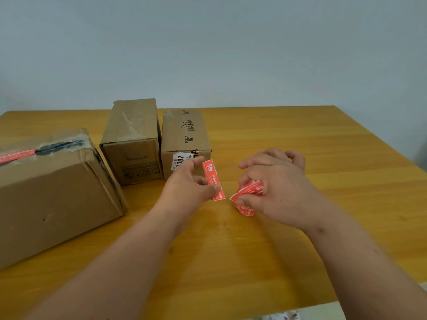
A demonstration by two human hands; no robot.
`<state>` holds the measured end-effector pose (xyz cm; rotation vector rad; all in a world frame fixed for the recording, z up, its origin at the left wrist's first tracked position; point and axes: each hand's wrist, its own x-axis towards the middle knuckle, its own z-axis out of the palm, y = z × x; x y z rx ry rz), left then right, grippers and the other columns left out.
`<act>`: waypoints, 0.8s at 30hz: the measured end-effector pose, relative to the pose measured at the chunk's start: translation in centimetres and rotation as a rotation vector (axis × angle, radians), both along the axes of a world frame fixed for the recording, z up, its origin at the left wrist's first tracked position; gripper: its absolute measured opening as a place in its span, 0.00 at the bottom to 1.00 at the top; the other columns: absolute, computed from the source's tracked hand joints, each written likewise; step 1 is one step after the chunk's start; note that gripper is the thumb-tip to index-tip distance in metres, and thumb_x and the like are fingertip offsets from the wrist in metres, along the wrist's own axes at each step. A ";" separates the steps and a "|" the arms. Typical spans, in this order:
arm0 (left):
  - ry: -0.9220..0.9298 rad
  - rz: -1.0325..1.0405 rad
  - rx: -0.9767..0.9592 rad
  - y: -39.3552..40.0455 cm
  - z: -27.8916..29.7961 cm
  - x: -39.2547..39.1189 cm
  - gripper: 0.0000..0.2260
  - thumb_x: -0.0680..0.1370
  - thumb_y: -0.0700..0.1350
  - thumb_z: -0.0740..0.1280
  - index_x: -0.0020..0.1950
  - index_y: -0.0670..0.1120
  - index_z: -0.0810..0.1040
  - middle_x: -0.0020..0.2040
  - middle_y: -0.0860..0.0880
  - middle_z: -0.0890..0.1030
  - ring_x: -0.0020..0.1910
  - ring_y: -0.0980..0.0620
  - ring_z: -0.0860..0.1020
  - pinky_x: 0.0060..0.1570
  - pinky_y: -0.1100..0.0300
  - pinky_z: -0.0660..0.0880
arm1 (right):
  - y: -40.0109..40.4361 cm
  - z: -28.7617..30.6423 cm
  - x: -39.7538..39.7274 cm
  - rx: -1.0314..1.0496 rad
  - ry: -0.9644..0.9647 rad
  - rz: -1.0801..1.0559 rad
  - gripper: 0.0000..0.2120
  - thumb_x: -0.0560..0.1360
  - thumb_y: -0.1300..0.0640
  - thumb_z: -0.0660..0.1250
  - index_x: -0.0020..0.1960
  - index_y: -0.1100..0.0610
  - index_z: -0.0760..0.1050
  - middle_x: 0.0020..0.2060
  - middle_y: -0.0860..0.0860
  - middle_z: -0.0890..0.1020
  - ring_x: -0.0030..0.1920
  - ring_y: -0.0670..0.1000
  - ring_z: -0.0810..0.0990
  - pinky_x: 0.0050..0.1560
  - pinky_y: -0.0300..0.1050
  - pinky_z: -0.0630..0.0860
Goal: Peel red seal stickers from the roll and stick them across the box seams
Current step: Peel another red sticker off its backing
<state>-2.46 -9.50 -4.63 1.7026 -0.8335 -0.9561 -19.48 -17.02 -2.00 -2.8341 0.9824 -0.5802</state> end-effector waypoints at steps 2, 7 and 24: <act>0.027 -0.018 -0.004 0.4 0.2 0.1 0.35 0.70 0.36 0.76 0.71 0.55 0.67 0.43 0.46 0.85 0.45 0.49 0.85 0.58 0.45 0.76 | 0.2 0.2 0.4 -0.073 -0.017 -0.034 0.18 0.61 0.40 0.75 0.47 0.44 0.76 0.56 0.39 0.75 0.61 0.46 0.68 0.56 0.44 0.49; -0.025 -0.049 -0.035 1.4 1.2 0.1 0.36 0.70 0.37 0.77 0.72 0.54 0.66 0.47 0.49 0.83 0.46 0.52 0.84 0.58 0.47 0.77 | 0.4 0.7 0.6 -0.153 -0.055 -0.107 0.26 0.63 0.37 0.72 0.57 0.45 0.73 0.58 0.43 0.72 0.62 0.49 0.68 0.59 0.49 0.53; -0.117 -0.195 -0.165 6.1 3.7 2.0 0.31 0.72 0.38 0.75 0.70 0.56 0.68 0.41 0.44 0.84 0.46 0.44 0.83 0.56 0.42 0.77 | 5.1 1.1 5.0 0.053 -0.158 -0.056 0.09 0.76 0.42 0.63 0.48 0.44 0.79 0.45 0.40 0.74 0.53 0.44 0.70 0.55 0.45 0.56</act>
